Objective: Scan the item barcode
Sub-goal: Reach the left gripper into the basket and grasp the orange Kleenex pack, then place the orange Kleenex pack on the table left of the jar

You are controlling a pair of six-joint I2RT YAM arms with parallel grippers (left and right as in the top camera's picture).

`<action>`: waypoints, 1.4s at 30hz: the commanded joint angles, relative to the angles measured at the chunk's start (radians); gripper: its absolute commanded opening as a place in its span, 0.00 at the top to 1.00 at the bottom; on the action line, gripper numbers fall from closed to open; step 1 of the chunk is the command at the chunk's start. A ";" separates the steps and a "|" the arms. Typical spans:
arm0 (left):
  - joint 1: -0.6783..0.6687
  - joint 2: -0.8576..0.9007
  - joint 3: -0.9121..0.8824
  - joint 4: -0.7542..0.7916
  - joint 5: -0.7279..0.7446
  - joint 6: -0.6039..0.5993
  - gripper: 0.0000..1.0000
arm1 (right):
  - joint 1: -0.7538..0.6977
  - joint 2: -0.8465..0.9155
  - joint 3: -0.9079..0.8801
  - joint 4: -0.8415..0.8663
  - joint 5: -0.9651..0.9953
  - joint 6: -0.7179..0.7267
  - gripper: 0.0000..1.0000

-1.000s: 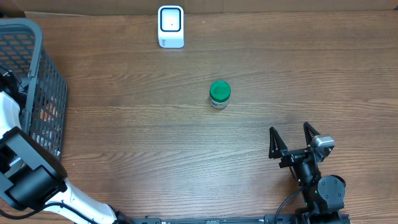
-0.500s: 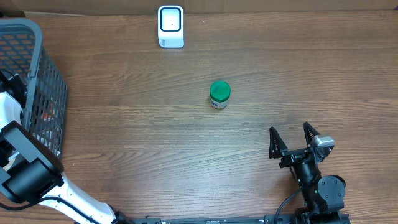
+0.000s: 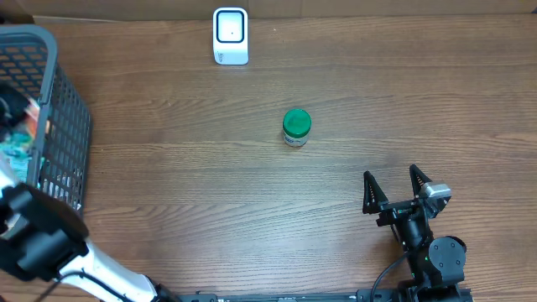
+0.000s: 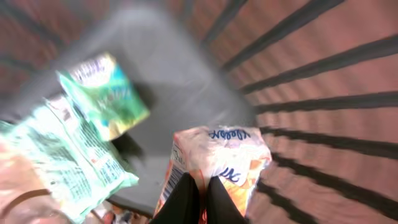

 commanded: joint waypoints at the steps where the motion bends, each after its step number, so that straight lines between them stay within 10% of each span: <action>1: -0.011 -0.193 0.109 -0.021 0.137 -0.045 0.96 | -0.004 -0.011 -0.010 0.002 0.005 -0.001 0.00; 16: -0.531 -0.343 0.026 -0.236 0.193 0.055 0.96 | -0.004 -0.011 -0.010 0.003 0.005 -0.001 0.00; 26: -0.894 -0.122 -0.295 0.038 0.193 -0.006 0.96 | -0.003 -0.011 -0.010 0.002 0.005 -0.001 0.00; 37: -0.982 0.130 -0.307 0.081 0.211 -0.070 0.96 | -0.004 -0.011 -0.010 0.002 0.005 -0.001 0.00; 42: -0.981 0.130 -0.307 0.080 0.256 -0.070 0.55 | -0.003 -0.011 -0.010 0.002 0.005 -0.001 0.00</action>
